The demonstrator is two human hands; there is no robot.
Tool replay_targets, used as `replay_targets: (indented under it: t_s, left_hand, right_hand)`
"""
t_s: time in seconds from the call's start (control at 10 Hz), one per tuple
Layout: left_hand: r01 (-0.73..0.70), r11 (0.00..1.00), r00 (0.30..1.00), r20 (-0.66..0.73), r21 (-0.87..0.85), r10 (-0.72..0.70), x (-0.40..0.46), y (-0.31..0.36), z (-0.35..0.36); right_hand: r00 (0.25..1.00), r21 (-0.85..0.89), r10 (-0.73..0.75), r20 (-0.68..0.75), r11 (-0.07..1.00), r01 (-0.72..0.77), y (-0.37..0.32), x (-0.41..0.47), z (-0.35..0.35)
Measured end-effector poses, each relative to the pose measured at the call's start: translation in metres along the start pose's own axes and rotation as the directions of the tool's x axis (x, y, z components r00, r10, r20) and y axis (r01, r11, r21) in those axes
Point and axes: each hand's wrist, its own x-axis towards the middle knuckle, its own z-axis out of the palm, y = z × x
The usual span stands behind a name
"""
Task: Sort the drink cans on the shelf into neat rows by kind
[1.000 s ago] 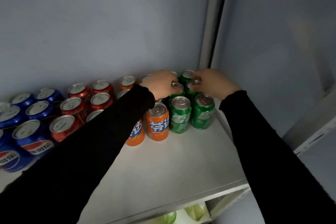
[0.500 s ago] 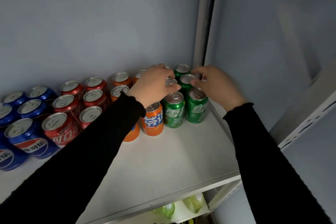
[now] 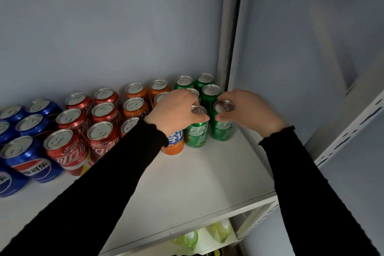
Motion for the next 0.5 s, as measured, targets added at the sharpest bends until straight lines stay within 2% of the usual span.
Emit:
replay_targets:
  t_s: [0.3, 0.5]
  left_hand:
    - [0.016, 1.000, 1.000, 0.021, -0.010, -0.016, -0.003, -0.001, 0.001]
    - [0.006, 0.994, 0.993, -0.120, -0.113, -0.019, -0.021, -0.018, -0.008]
  right_hand:
    - [1.000, -0.017, 0.008, 0.003, 1.000, -0.008, 0.002, -0.002, 0.006]
    - [0.974, 0.031, -0.030, -0.225, 0.999, 0.038, -0.019, -0.013, 0.007]
